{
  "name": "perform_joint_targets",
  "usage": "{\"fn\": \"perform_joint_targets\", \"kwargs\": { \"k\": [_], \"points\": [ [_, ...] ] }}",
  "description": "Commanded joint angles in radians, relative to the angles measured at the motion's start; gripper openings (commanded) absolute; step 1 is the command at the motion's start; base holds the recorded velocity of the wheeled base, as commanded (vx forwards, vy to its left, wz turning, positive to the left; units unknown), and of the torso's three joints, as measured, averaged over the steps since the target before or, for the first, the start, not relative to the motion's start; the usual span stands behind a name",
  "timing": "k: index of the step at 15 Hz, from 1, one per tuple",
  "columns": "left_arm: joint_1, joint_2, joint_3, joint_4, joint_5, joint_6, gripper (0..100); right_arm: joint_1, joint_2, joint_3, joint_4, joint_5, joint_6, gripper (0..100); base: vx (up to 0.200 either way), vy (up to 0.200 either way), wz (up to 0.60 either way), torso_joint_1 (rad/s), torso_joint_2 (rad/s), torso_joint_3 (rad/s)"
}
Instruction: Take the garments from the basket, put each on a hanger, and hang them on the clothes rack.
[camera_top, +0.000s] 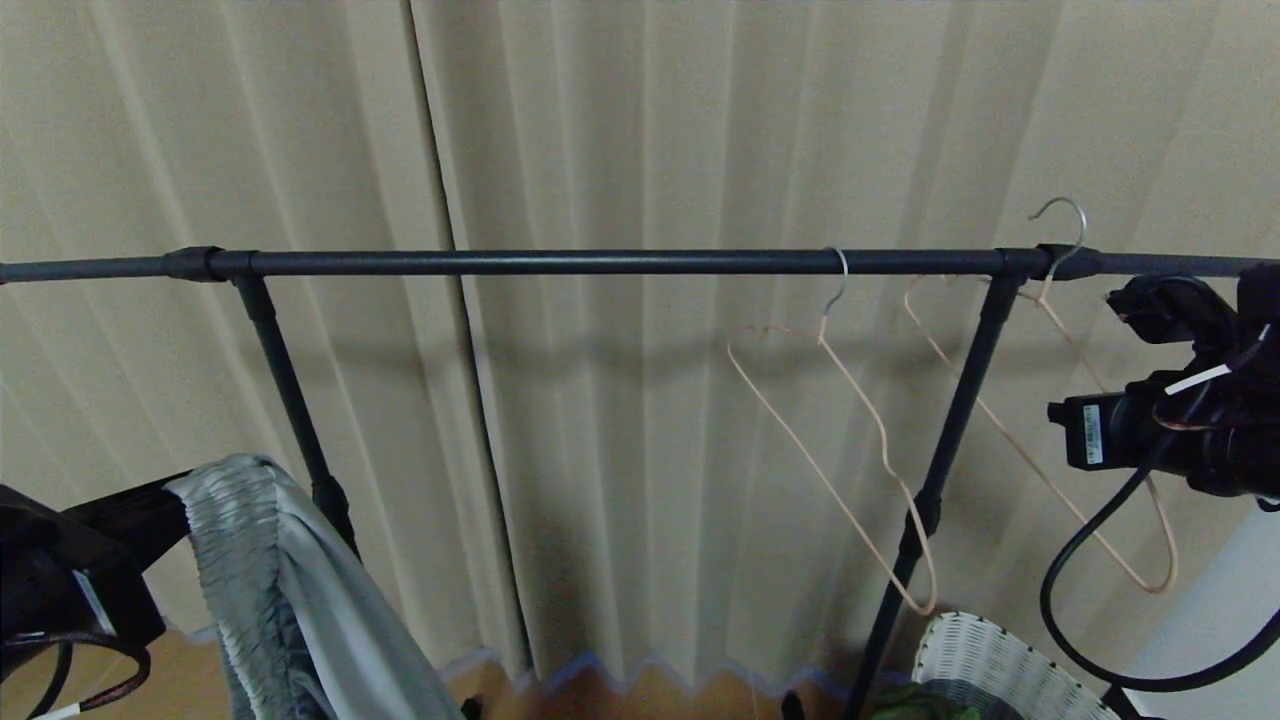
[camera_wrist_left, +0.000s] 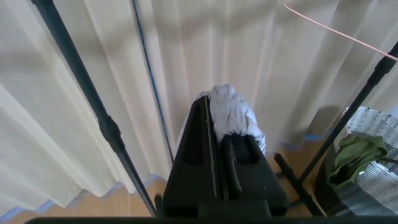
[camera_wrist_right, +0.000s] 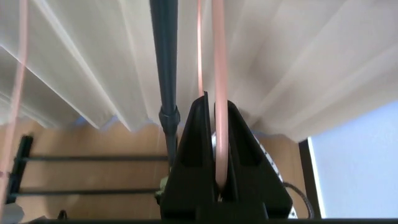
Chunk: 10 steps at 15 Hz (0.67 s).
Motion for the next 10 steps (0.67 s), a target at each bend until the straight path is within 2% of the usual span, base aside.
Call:
{"fn": "perform_joint_targets", "kwargs": {
  "k": [1, 6, 8, 10],
  "points": [
    [0.0, 0.005, 0.001, -0.001, 0.0, 0.0, 0, 0.001, -0.053, 0.004, 0.005, 0.0, 0.0, 0, 0.0, 0.0, 0.0, 0.0, 0.0, 0.0],
    [-0.001, -0.013, 0.001, -0.002, 0.0, 0.004, 0, -0.002, -0.145, 0.075, 0.016, 0.0, -0.002, 0, 0.0, 0.0, 0.0, 0.0, 0.0, 0.0],
    [0.0, -0.019, 0.015, -0.002, 0.002, 0.053, 0, -0.002, -0.162, 0.113, 0.014, 0.001, -0.002, 0, 0.0, 0.0, 0.0, 0.0, 0.0, 0.0],
    [0.0, -0.027, 0.02, -0.002, 0.002, 0.067, 0, -0.002, -0.165, 0.119, 0.013, 0.001, 0.0, 0, -0.2, 0.0, 0.0, 0.002, 0.0, 0.002]
  ]
}}
